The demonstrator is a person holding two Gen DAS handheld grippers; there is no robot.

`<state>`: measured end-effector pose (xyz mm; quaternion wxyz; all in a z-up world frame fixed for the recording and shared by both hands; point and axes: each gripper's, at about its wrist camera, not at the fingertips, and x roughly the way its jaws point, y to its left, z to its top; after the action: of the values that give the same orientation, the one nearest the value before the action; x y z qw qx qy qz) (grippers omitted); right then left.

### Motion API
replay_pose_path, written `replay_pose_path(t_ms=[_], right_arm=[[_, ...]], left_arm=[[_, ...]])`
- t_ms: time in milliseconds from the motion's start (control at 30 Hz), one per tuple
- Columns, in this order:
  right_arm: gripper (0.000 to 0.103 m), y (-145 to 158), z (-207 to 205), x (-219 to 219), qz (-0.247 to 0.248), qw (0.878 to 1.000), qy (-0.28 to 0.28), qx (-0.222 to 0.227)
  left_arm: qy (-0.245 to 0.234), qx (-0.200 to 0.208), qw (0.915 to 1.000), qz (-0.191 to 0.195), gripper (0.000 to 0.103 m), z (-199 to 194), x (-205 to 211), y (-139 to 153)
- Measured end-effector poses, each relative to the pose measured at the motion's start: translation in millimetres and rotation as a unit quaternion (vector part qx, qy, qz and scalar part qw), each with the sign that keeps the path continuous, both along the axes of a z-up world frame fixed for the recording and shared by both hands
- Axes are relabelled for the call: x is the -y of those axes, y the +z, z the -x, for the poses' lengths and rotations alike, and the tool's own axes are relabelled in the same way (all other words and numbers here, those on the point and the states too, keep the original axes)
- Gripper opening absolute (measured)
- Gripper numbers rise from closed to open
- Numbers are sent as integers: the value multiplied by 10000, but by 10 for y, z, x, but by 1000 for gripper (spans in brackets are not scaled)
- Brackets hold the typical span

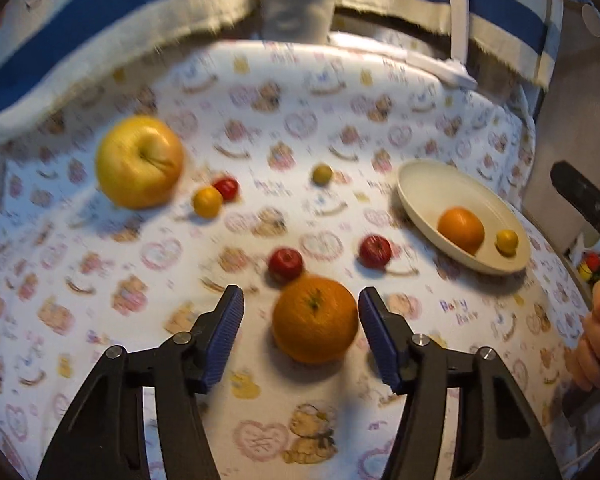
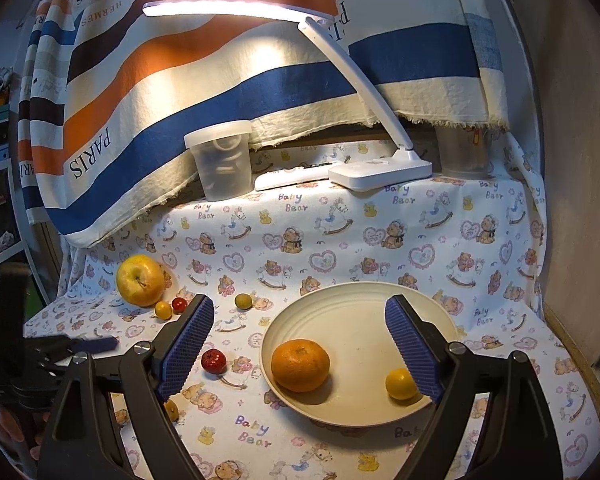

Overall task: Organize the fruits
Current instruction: 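Lower the left tool onto the second orange and close its fingers, then grasp the red fruit with the right tool while the left tool holds the orange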

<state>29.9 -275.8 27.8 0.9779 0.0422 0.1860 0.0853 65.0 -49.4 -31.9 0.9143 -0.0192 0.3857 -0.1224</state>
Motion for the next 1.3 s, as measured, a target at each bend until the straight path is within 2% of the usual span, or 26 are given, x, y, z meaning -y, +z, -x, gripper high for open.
replay_pose_path(t_ms=[233,300,400,533,600,733,833,933,967,1067,1200,1300], right_arm=[[89,-12,-10,-17,27,10000,-10,-55],[89,-14,-16,-17,23,10000,-17,-82],[89,-24,-32,-12,18,9999,-40,-129],[89,-36,-41,-15,38,9998,-56,-163],[89,-35,-42,-16,37,9998,-48,-164],[89,-43,-46,-23,48,9998,-49,-180],[89,-53,-45,-26,65,9998,-42,-184],[89,-51,-44,-33,54,9998,-30,-166],[89,-51,-41,-35,54,9999,-20,-157],[89,-46,-31,-50,60,9999,26,-145],[89,-11,7,-95,73,9996,170,-190],[89,34,10,-181,101,9994,277,-178]], left_arm=[[-207,-162,9996,-55,57,-24,74,-69],[-205,-269,9994,33,49,-64,45,-94],[-204,-377,9989,196,49,-101,1,-112],[-292,-394,9987,99,48,-105,35,-113],[-336,-552,9979,76,48,-138,57,-156],[-253,-557,9979,229,47,-160,-4,-162],[-126,-302,9992,212,46,-109,-45,-95],[31,471,9988,-108,46,20,-51,96],[51,595,9982,-86,46,38,-74,146],[95,640,9977,223,46,17,-199,252],[368,851,9957,12,46,-24,-286,310],[510,865,9949,-48,46,-68,-373,319]])
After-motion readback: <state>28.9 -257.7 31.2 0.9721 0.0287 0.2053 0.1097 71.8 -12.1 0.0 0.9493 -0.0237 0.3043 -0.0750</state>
